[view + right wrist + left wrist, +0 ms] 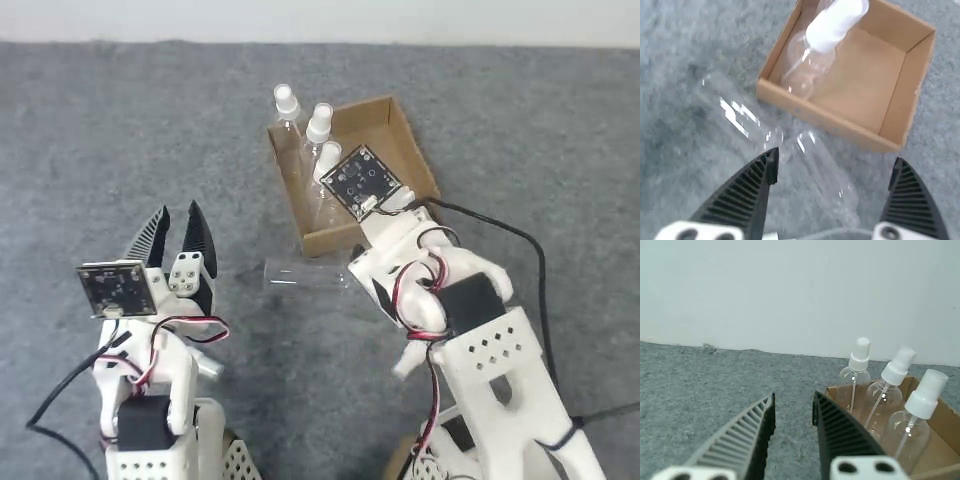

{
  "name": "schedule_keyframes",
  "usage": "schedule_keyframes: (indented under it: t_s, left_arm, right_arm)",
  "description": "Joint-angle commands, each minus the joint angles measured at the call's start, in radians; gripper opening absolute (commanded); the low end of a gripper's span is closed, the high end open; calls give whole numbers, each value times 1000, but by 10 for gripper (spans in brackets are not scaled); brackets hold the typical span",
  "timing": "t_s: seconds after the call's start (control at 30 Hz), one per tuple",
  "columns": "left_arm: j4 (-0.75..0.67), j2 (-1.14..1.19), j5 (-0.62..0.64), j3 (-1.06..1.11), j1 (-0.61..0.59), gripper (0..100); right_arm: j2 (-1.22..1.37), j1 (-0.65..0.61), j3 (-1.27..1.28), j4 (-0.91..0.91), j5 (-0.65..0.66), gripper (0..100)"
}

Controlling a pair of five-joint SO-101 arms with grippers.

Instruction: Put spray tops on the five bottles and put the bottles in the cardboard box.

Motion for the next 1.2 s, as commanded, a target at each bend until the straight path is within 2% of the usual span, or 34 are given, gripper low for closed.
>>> schedule_keyframes:
  t_s: [0.0,0.43,0.8,1.17]
  left_arm:
    - [-37,-15,-11,-5,-6,111]
    - [-37,-15,-11,-5,-6,111]
    - [-37,-15,-11,-5,-6,111]
    - [-37,-15,-11,-5,-6,111]
  right_arm:
    - [84,10,-126,113,83,296]
    - [286,104,-135,130,330,297]
    - [432,145,-132,120,591,297]
    - [562,147,-135,47,624,297]
